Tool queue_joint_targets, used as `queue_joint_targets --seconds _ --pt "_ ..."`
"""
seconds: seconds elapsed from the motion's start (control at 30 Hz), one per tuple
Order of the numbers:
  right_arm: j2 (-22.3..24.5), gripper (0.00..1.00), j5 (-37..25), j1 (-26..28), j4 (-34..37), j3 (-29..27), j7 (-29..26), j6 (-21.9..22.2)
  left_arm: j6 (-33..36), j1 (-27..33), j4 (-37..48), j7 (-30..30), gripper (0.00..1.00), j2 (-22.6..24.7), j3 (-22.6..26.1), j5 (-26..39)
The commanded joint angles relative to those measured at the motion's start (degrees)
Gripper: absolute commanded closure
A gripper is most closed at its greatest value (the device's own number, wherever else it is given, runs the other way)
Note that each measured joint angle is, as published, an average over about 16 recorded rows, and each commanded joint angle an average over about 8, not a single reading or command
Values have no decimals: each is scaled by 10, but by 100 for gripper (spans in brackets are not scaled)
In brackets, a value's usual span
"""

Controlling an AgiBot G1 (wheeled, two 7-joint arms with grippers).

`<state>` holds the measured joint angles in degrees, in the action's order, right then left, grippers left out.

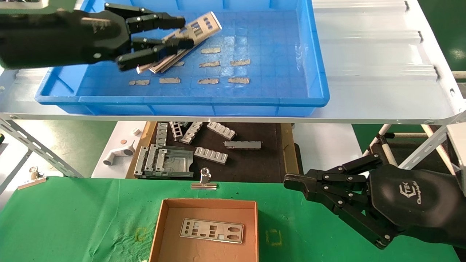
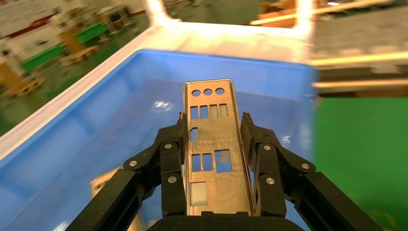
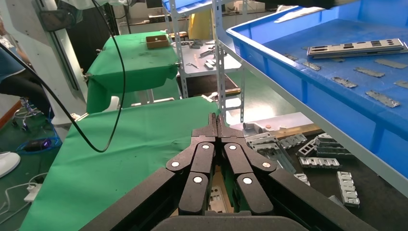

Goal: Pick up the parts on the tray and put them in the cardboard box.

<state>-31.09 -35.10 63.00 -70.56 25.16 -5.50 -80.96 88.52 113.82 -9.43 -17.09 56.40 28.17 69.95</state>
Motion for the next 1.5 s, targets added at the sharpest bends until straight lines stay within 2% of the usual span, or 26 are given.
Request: queue_joint_targets --seconds 0.03,0.2,0.47,0.63,0.8,0.97,1.27,1.5 --pt "0 100 0 0 0 0 0 0 31 4 -9 -9 100 -8 3 5" --pt "0 100 0 0 0 0 0 0 37 -19 -115 4 100 -43 32 -33" --pt "0 100 0 0 0 0 0 0 34 -93 -365 88 100 -139 120 -180" --pt "0 100 0 0 0 0 0 0 26 -119 -448 102 100 -182 174 -218" --pt "0 100 0 0 0 0 0 0 8 -161 -481 109 100 -198 212 -221" --pt "0 100 0 0 0 0 0 0 -41 -225 -502 98 100 -195 239 -199" --pt "0 100 0 0 0 0 0 0 -159 -322 -528 47 100 -164 272 -132" --pt "0 100 0 0 0 0 0 0 -213 -359 -521 6 100 -135 286 -94"
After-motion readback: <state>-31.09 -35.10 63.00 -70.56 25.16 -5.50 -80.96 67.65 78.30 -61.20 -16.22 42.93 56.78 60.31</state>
